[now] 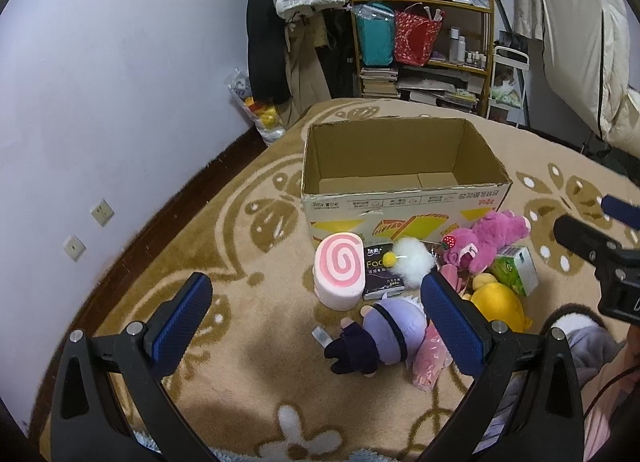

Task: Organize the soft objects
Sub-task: 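Lower the left tool onto the pink swirl cushion while the right tool reaches the pink plush bear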

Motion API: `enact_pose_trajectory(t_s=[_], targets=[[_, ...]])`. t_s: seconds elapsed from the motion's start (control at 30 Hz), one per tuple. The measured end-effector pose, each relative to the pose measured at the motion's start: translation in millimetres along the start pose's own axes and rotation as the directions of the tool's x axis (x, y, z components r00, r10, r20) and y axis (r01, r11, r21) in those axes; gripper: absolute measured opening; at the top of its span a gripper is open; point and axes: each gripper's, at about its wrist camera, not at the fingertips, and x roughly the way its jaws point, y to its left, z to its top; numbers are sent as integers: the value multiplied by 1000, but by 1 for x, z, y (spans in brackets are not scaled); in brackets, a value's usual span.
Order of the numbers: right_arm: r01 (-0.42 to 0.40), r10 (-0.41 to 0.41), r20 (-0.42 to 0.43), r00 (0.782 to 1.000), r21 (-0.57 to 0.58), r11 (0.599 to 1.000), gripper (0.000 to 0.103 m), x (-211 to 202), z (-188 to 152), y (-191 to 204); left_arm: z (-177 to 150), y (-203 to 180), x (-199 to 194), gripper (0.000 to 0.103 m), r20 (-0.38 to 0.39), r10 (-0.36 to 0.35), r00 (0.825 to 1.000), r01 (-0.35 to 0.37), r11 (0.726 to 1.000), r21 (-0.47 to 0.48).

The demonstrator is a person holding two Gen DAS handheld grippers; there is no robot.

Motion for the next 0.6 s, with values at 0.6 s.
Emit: enact_pose_trajectory(t_s=[0.6], targets=[[-22, 31, -141, 990, 63, 998, 103, 79, 23, -7, 36, 16, 88, 103, -150, -61, 987, 46, 994, -98]])
